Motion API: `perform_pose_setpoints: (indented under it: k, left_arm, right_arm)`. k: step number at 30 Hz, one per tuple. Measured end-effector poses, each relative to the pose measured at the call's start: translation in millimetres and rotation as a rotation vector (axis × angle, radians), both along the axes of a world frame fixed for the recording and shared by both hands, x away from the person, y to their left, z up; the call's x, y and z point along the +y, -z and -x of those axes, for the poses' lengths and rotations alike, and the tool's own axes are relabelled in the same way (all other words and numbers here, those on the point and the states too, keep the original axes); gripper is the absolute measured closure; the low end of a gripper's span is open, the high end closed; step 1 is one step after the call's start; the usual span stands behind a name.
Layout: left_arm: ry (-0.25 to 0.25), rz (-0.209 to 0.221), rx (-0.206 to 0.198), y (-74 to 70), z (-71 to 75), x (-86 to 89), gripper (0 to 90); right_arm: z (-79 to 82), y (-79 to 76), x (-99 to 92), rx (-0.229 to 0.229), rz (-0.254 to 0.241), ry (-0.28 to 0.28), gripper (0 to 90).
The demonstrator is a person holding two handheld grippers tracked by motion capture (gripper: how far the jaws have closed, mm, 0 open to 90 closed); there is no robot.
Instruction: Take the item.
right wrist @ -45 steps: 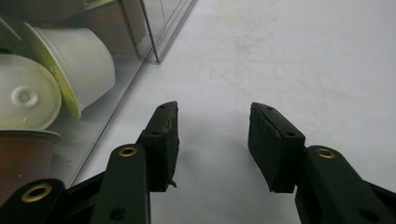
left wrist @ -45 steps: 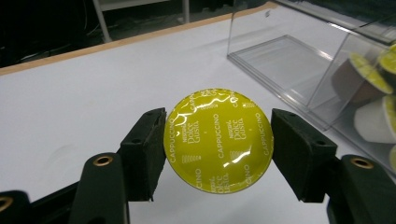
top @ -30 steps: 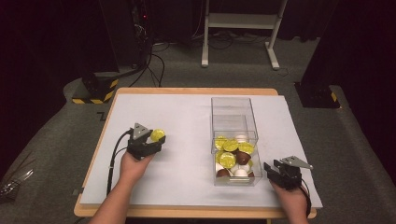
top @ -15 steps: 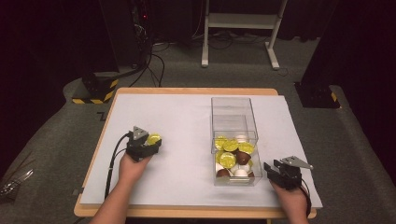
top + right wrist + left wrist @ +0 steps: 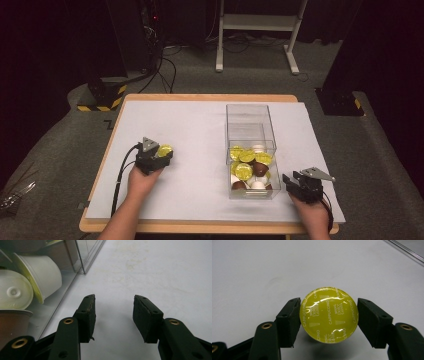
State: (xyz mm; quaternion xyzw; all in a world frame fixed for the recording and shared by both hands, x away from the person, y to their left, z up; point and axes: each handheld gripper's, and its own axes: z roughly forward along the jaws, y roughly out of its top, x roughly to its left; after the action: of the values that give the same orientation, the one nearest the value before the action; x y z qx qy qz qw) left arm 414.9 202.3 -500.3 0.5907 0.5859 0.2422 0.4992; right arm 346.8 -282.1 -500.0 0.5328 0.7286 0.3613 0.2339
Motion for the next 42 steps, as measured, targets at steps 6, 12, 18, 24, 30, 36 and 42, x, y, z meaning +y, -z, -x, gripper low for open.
perform_pose_setpoints:
  k: [6,12,18,24,30,36,42]
  left_arm:
    - [-0.002,-0.002,0.008,2.3,0.6,-4.2,26.5]
    - [0.000,0.008,-0.013,-2.7,4.0,-4.7,25.4]
    - [0.013,0.005,-0.024,-8.3,10.6,-2.6,25.5]
    - [0.013,0.029,-0.038,-10.7,20.3,1.8,26.8]
    - [0.024,0.021,-0.027,-11.1,28.8,8.7,27.0]
    - [0.013,0.030,-0.014,-9.5,36.2,15.4,27.3]
    - [0.004,0.026,-0.001,-6.4,46.3,25.6,27.8]
  right_arm:
    - [0.3,-0.1,0.1,0.002,-0.004,0.002,53.0]
    - [0.0,0.0,0.0,0.000,-0.001,0.000,53.0]
    - [0.2,0.0,0.1,0.002,-0.003,0.003,53.0]
    - [0.0,0.0,0.0,0.001,-0.001,0.001,53.0]
    - [-0.1,0.1,0.2,0.003,0.002,0.004,53.0]
    - [-0.3,0.3,0.3,0.003,0.005,0.006,53.0]
    - [-0.2,0.2,0.5,0.005,0.004,0.007,53.1]
